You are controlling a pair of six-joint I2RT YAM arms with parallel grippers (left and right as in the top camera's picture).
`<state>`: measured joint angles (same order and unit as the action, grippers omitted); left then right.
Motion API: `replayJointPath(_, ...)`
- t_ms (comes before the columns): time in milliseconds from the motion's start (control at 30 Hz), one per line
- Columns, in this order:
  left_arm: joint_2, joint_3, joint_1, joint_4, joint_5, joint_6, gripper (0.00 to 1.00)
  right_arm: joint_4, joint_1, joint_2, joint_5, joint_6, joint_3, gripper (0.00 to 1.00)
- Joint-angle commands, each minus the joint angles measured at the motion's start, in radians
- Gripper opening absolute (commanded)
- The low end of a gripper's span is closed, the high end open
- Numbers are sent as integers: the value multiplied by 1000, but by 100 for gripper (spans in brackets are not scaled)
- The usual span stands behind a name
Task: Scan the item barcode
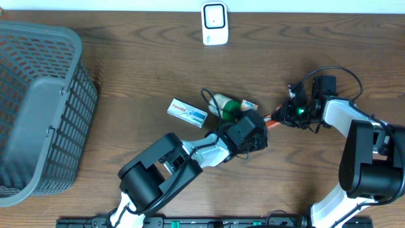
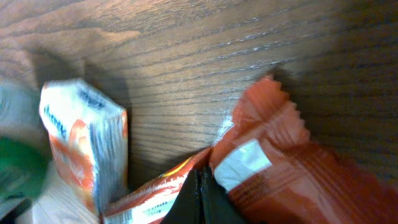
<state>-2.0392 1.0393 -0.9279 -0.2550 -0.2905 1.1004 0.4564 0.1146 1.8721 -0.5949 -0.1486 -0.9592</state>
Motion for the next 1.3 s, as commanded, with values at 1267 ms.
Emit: replayJointPath(1267,22,-49,43,-259,-41,-34,7,113,-50,41,269,89,-73,1)
